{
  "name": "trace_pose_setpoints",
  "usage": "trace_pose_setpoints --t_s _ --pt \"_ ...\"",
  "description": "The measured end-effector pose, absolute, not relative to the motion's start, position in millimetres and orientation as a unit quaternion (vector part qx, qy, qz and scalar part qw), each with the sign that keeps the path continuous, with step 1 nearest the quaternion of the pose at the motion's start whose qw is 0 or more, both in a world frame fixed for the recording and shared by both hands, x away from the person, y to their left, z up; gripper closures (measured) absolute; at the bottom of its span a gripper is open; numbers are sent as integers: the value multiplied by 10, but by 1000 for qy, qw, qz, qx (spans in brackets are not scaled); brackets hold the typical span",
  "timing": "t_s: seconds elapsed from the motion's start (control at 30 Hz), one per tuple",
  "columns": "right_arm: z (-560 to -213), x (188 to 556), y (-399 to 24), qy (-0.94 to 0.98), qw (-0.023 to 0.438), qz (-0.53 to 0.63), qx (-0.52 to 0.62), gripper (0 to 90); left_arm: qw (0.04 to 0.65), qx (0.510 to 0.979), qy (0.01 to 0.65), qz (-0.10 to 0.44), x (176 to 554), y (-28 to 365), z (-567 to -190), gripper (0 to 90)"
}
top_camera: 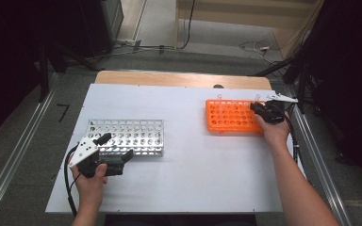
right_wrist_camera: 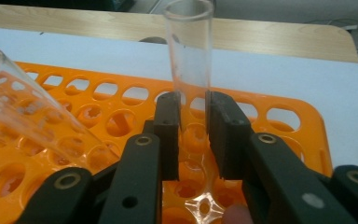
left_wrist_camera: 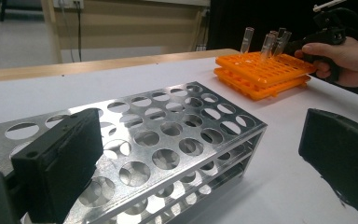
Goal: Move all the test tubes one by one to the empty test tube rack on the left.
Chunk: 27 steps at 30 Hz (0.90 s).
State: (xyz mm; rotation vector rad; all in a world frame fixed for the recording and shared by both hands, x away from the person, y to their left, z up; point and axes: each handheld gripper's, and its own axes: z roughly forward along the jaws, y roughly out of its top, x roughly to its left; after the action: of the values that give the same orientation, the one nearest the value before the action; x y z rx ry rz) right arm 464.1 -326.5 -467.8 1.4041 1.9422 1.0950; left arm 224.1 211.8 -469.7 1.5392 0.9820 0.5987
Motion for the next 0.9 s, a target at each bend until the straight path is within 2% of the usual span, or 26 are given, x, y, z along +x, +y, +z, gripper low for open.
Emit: trace_pose_setpoints --t_s 0.3,0.63,0.9 --pt "-4655 4632 -3280 703 256 414 519 739 575 654 421 255 2241 2127 -4695 0" --pt "-4411 4487 -3351 681 268 450 512 740 574 657 417 254 2227 2087 -4667 0" --pt "-4207 4233 -3361 678 246 482 497 740 576 655 418 253 2222 2079 -4636 9"
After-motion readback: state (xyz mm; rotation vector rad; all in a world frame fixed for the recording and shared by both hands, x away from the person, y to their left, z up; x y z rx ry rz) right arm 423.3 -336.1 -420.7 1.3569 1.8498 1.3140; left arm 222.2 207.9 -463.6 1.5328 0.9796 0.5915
